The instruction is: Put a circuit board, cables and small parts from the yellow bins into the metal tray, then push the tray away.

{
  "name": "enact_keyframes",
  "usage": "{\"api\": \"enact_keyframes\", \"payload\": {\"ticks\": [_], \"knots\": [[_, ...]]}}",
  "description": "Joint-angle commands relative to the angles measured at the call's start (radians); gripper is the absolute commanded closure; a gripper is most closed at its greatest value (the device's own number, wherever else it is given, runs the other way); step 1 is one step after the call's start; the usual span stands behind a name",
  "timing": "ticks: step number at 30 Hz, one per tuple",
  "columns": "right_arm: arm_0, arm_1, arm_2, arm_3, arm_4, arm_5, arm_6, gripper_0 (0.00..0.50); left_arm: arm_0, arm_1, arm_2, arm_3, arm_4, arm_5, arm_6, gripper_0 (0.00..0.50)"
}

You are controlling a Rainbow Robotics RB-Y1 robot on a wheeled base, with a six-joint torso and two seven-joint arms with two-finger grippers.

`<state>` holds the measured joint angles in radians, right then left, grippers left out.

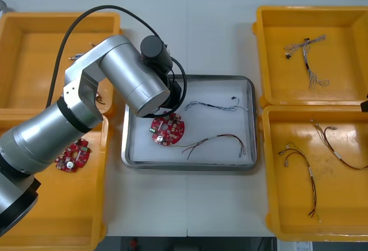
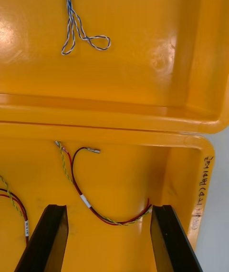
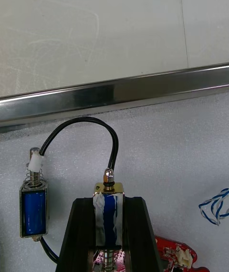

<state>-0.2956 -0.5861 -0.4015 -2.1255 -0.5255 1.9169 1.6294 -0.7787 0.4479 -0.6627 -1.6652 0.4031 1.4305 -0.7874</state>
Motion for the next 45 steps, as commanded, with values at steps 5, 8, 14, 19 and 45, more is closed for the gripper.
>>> {"api": "enact_keyframes", "payload": {"ticks": [5,8,14,19,45], "knots": [[0.055,0.071,-0.049,-0.083,0.012,0.003,-0.049,0.000,-0.004,-0.021,-0.014,-0.011,-0.018,-0.018,0.056,0.440],[0.084,0.103,-0.054,-0.116,0.022,0.003,-0.056,0.000,-0.004,-0.021,-0.014,-0.011,-0.023,-0.018,0.057,0.151],[0.138,0.141,-0.057,-0.180,0.036,0.003,-0.059,0.000,-0.005,-0.018,-0.006,-0.015,-0.026,-0.019,0.057,0.000],[0.162,0.158,-0.053,-0.192,0.032,0.003,-0.063,0.000,-0.004,-0.018,0.006,-0.019,-0.026,-0.016,0.060,0.000],[0.213,0.164,0.003,-0.189,0.041,0.003,-0.114,0.000,0.118,0.156,0.451,-0.562,0.232,0.489,-0.030,0.000]]}}
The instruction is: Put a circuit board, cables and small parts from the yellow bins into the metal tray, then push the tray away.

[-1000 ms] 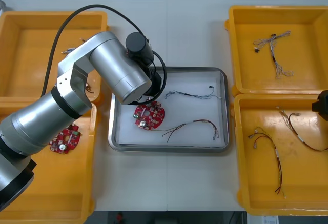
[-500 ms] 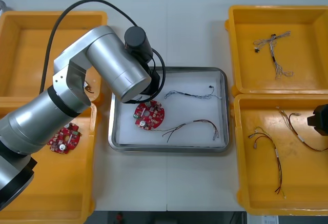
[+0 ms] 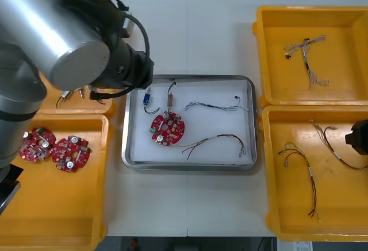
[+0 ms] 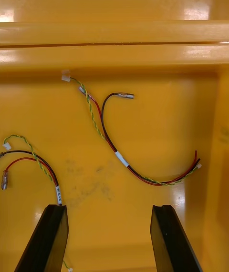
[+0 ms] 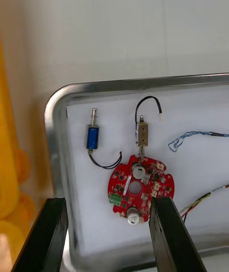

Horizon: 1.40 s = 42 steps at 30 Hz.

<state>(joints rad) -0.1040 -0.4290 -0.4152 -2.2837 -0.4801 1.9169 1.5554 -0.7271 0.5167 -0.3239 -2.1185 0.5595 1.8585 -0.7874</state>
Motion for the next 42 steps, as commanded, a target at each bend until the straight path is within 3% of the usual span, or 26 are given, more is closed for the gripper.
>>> {"api": "enact_keyframes", "payload": {"ticks": [1,5,14,19,33,42], "knots": [[0.021,0.009,0.016,-0.031,-0.006,0.003,-0.040,0.000,0.074,0.097,0.126,-0.120,0.091,0.061,-0.039,0.000],[0.014,-0.007,0.019,-0.031,-0.023,0.003,-0.032,0.000,0.132,0.146,0.224,-0.182,0.178,0.061,-0.096,0.000],[-0.057,-0.134,0.065,-0.033,-0.215,0.003,-0.037,0.000,0.296,0.258,0.457,-0.248,0.372,0.061,-0.162,0.000],[-0.115,-0.177,0.136,-0.031,-0.285,0.003,-0.040,0.000,0.385,0.306,0.552,-0.261,0.435,0.061,-0.217,0.000],[-0.287,-0.277,0.427,-0.034,-0.336,0.003,-0.031,0.000,0.598,0.364,0.752,-0.264,0.450,0.061,-0.334,0.000],[-0.457,-0.280,0.593,-0.037,-0.442,0.003,-0.029,0.000,0.672,0.368,0.806,-0.261,0.422,0.061,-0.365,0.000]]}}
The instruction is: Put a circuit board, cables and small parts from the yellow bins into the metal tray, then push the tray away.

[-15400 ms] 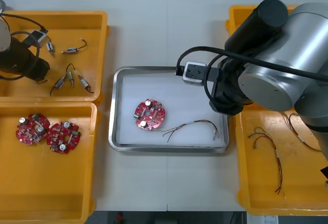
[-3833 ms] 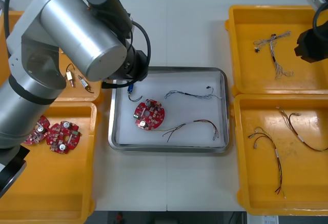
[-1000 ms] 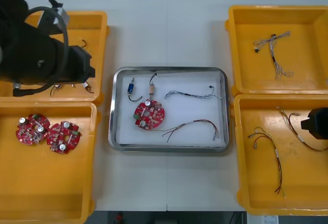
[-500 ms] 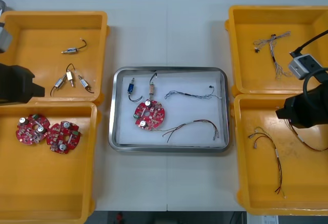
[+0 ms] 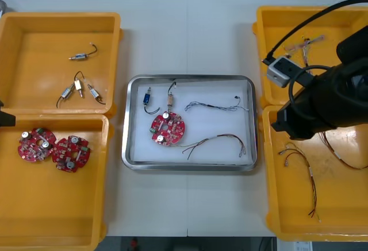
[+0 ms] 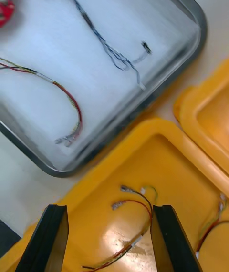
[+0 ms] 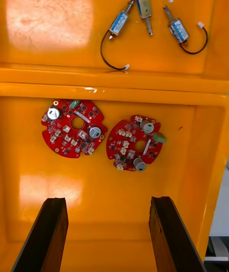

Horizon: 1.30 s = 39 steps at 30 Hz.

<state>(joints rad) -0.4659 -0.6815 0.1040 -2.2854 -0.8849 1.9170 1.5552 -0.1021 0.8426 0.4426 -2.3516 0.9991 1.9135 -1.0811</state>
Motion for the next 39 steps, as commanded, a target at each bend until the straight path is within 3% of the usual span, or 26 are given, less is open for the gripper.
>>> {"api": "enact_keyframes", "payload": {"ticks": [1,11,14,20,25,32,39], "knots": [[-0.105,-0.024,0.079,-0.036,-0.039,0.003,-0.029,0.000,0.050,0.044,0.039,-0.029,-0.020,0.006,-0.071,0.000],[-0.165,0.013,0.146,-0.037,-0.106,0.003,-0.011,0.000,0.078,0.043,0.019,-0.020,-0.036,0.006,-0.080,0.000],[-0.166,0.014,0.183,-0.042,-0.092,0.003,-0.004,0.000,0.078,0.043,0.016,-0.020,-0.036,0.006,-0.080,0.000],[-0.237,0.056,0.367,-0.054,0.043,0.003,0.012,0.000,0.078,0.043,0.016,-0.020,-0.036,0.006,-0.080,0.000],[-0.277,0.132,0.505,-0.042,0.156,0.003,0.026,0.000,0.078,0.043,0.016,-0.020,-0.036,0.006,-0.080,0.000],[-0.312,0.186,0.646,0.015,0.244,0.003,0.046,0.000,0.078,0.043,0.016,-0.020,-0.036,0.006,-0.080,0.000],[-0.318,0.195,0.767,0.084,0.290,-0.098,0.072,0.000,0.078,0.043,0.016,-0.020,-0.036,0.006,-0.080,0.000]]}}
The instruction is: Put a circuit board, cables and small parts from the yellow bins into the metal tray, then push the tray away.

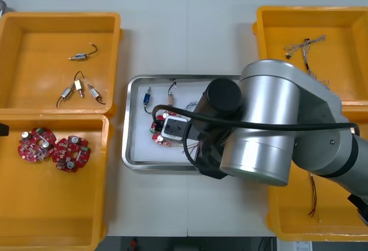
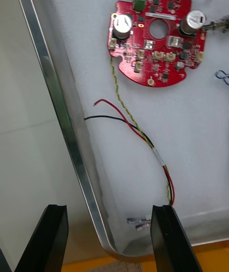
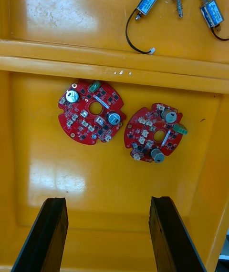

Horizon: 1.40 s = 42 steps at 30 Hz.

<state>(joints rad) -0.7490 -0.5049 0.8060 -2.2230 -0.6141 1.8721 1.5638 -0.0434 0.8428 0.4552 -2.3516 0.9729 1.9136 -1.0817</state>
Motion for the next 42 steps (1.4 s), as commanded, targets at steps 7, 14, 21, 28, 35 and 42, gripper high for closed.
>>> {"api": "enact_keyframes", "payload": {"ticks": [7,14,21,28,35,42], "knots": [[-0.035,0.046,0.144,0.075,0.076,-0.111,0.073,0.000,0.019,0.042,0.003,-0.020,-0.010,0.006,-0.079,0.000],[-0.029,0.077,0.209,0.163,0.102,-0.180,0.073,0.000,0.019,0.042,0.003,-0.020,-0.010,0.006,-0.079,0.000],[-0.027,0.108,0.232,0.210,0.108,-0.180,0.073,0.000,0.019,0.042,0.003,-0.020,-0.010,0.006,-0.079,0.000],[-0.019,0.108,0.286,0.221,0.157,-0.200,0.075,0.000,0.019,0.042,0.003,-0.020,-0.010,0.006,-0.079,0.000],[-0.015,0.111,0.318,0.243,0.180,-0.217,0.075,0.000,0.019,0.042,0.003,-0.020,-0.010,0.006,-0.079,0.000],[-0.010,0.112,0.335,0.263,0.215,-0.248,0.076,0.000,0.019,0.042,0.003,-0.020,-0.010,0.006,-0.079,0.000]]}}
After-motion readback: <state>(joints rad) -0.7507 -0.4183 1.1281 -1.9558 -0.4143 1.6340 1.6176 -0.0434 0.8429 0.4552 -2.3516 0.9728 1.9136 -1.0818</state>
